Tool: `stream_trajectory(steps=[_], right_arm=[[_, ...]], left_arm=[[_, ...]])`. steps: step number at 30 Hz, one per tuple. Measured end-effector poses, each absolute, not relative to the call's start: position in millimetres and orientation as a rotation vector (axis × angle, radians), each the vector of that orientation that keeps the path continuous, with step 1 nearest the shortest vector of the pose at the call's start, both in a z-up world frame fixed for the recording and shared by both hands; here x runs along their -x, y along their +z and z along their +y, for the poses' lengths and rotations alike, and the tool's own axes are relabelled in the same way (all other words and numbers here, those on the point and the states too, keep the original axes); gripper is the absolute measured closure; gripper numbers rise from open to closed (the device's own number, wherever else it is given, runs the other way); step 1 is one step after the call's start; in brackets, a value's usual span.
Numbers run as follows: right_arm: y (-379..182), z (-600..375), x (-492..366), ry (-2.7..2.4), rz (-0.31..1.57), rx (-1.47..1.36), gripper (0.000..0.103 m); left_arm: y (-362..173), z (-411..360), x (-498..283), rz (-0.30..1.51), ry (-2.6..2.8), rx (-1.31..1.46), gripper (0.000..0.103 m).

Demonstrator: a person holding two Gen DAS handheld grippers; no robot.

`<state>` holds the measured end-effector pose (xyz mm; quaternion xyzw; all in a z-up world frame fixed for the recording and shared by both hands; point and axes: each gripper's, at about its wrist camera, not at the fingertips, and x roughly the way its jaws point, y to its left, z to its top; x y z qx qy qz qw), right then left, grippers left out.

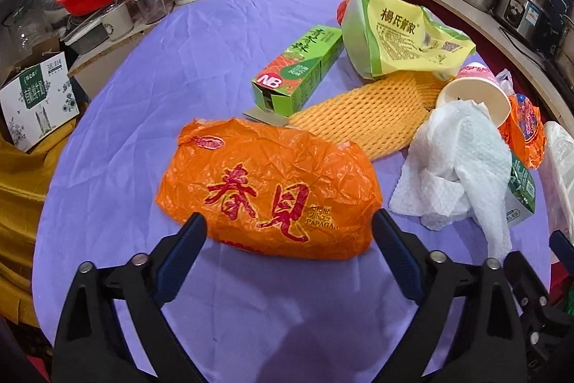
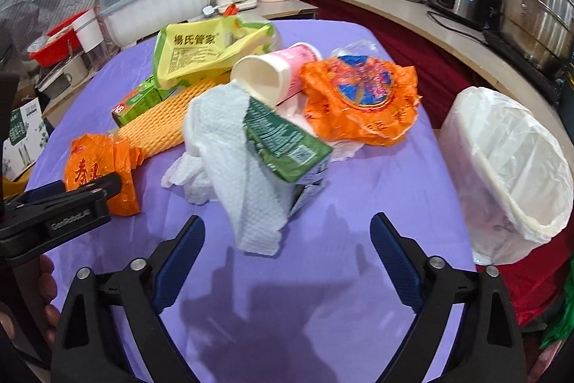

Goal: Collect trash
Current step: 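Reach the left tool to the orange printed plastic bag and close on it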

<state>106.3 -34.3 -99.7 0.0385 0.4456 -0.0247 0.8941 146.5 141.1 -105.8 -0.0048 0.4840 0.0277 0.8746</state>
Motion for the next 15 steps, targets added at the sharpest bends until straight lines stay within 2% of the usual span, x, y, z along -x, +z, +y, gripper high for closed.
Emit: stream_trajectory(steps=[4,6,8,9,11,13,15], right_arm=[[-107.7,-25.9,-112.1,-0.019,0.943,-0.096,0.033],[-111.3,-24.3,-115.2,-0.006,0.955,-0.105,0.044],[-114.2,-23.3,-118.7,0.003,0.965,-0.112,0.05],[-115.5,-22.2,-120.7,0.007,0.967,-0.116,0.053],[-117.1,-20.5,-124.0,0.01,0.964,-0.119,0.053],[-118.7,-19.5,-127.5,0.007,0.96,-0.117,0.053],[-120.0,-19.2,-130.6,0.01,0.959,-0.12,0.058]], left_arm=[[-115.1,138.7,-151.7,1.044,0.032,0.02,0.038],[-115.7,137.3,-150.6,1.044,0.025,0.02,0.042],[-113.8,136.2,-149.0,1.04,0.01,0.021,0.059],[-112.9,135.7,-148.7,1.043,-0.001,0.028,0.063],[-112.6,133.5,-147.1,1.053,-0.024,0.041,0.078],[-111.8,129.4,-144.1,1.053,-0.032,0.045,0.084],[-110.6,130.5,-143.2,1.047,-0.036,0.05,0.085]])
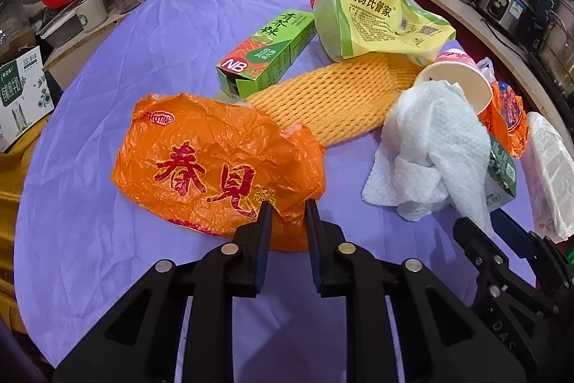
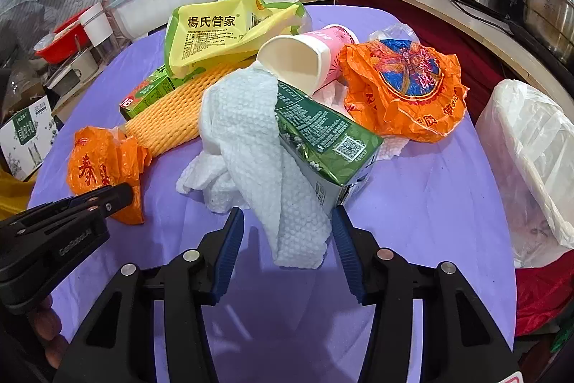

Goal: Collect trash
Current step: 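Reach the left tool to the orange printed plastic bag and close on it, then carry the orange bag in the left tool over the white trash bin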

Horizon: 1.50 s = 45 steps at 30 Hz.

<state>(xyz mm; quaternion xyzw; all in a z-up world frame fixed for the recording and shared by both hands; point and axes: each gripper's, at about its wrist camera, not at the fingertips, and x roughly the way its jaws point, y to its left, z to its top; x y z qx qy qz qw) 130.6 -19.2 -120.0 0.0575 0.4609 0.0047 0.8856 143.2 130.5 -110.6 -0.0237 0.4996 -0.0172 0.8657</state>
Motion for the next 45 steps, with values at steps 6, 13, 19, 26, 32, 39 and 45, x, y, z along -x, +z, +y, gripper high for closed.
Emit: stream_trajectory(steps=[6,13,19,26,32,39,45], right_arm=[[-120.7,-23.2,-131.9,0.034,0.96,-0.144,0.086],[-105.0,-28.3,-120.8,0.055,0.926,-0.154,0.097],[-89.3,-36.6,-101.2,0.063,0.895,-0.177,0.098],[-49.1,-56.4,-78.2,0.067,0.797,-0.227,0.098],[-10.3,-79.4,-65.8,0.037,0.701,-0.232,0.098],[22.6,-136.6,-56.9,-0.044,0.617,-0.27,0.099],[42.4,-207.6,-55.6,-0.137,0.564,-0.322,0.099]], left_arm=[[-99.3,139.4,-134.1,1.017,-0.031,0.07,0.089],[-76.6,147.3,-118.2,0.972,-0.023,0.083,0.091],[-55.4,142.9,-101.6,0.935,-0.042,0.08,0.091],[-25.1,127.1,-81.0,0.874,-0.089,0.061,0.092],[0.0,102.0,-70.5,0.825,-0.157,0.028,0.092],[21.3,43.8,-70.0,0.798,-0.311,-0.036,0.091],[28.6,-25.6,-80.9,0.787,-0.465,-0.111,0.091]])
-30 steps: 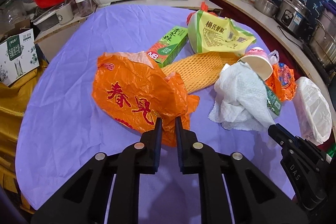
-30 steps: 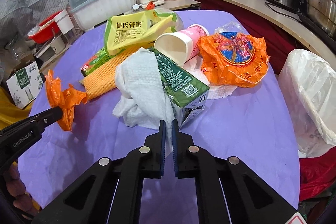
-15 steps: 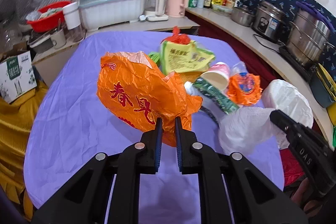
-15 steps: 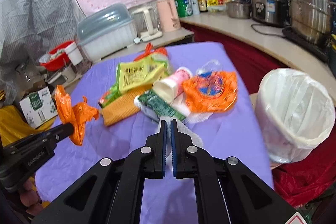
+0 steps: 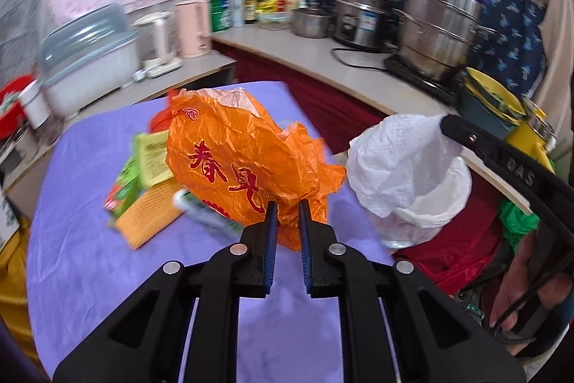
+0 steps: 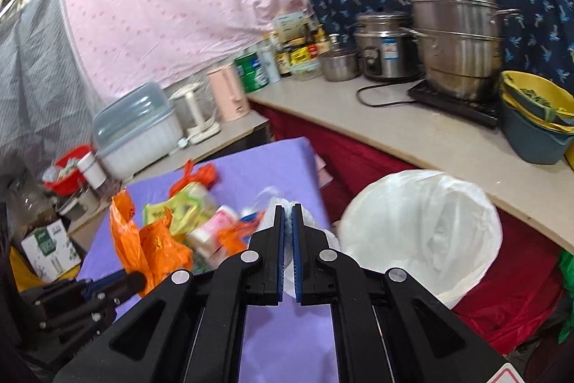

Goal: Collect trash
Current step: 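Carry the orange bag in the left tool over the white trash bin, then open the left tool to drop the orange bag into the bin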

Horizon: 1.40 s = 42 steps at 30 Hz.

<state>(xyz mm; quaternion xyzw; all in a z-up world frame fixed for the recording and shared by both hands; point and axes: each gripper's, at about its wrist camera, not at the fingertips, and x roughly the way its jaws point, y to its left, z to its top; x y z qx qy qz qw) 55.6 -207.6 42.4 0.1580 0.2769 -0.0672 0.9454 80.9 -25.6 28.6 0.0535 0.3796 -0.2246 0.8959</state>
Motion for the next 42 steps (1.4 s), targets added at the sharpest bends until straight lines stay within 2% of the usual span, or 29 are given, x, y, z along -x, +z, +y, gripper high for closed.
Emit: stream_trajectory(steps=[6,14,21,25,27,28,30,35,42], right_arm=[[41.0,-279.1,-56.4,-0.259,0.558,-0.358,0.099],[2.7,-347.5,-62.1,-0.366,0.582,-0.431,0.099],[-26.8,-377.3,-64.8,-0.419,0.612,-0.492,0.099],[-38.6,-381.6,-67.7,-0.426,0.631,-0.499,0.097],[-41.0,-381.9,-65.9,-0.441,0.624,-0.498,0.091],[-40.9,-382.2,-64.9,-0.444,0.622,-0.5,0.087],[-39.4,-382.9,-61.6,-0.453,0.606,-0.509,0.064],[-29.4,-376.1,-55.3,-0.45,0.577,-0.505,0.058],[-13.0,-347.0,-51.1,-0.411,0.561,-0.457,0.052]], left_arm=[[24.8,-96.9,-87.9,0.762,-0.614,-0.174,0.091],[-10.1,-183.9,-103.4,0.796,-0.795,-0.25,0.091],[-47.4,-226.0,-121.0,0.864,-0.83,-0.27,0.09],[-65.0,-231.7,-132.6,0.932,-0.844,-0.248,0.084],[-69.4,-231.6,-134.8,0.942,-0.825,-0.233,0.076],[-69.5,-229.9,-134.4,0.935,-0.813,-0.225,0.067],[-68.2,-225.4,-134.4,0.919,-0.786,-0.21,0.057],[-59.5,-213.7,-138.8,0.895,-0.73,-0.178,0.048],[-41.7,-181.8,-142.8,0.865,-0.651,-0.118,0.045]])
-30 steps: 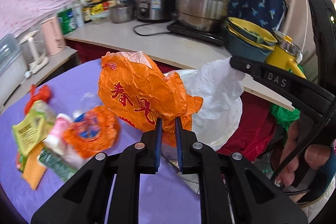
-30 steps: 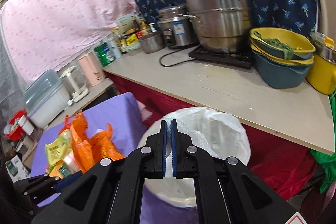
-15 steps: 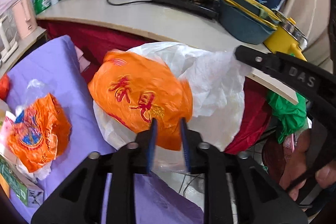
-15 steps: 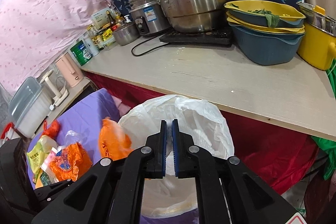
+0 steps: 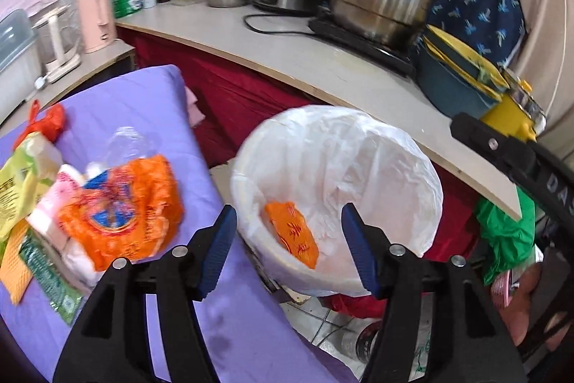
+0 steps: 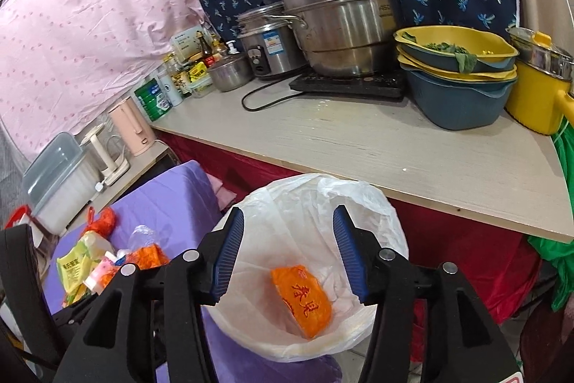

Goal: Collect trash
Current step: 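Open the left tool to drop the orange bag into the bin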

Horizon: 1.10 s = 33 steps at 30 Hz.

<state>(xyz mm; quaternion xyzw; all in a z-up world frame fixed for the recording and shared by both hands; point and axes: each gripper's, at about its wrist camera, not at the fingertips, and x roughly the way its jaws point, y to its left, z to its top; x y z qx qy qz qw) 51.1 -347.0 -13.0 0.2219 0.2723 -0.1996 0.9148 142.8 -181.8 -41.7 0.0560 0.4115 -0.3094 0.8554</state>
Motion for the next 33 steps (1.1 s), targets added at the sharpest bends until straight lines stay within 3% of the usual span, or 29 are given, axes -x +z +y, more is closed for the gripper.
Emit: stream_trajectory(steps=[18,30,33], right_arm=[[9.7,-271.9,-47.7,-0.302,0.56,-0.385,0.043],[2.0,-213.5,-53.9,-0.218,0.601,-0.338,0.043],[-3.4,-200.4,-56.4,-0.201,0.619,-0.332,0.043]], left_arm=[[-10.8,-89.5,-142.0,0.792,-0.442,-0.061,0.04],[-26.6,-10.0,-143.6,0.833,-0.273,-0.035,0.04],[-34.4,11.3,-143.4,0.854,-0.227,-0.026,0.035]])
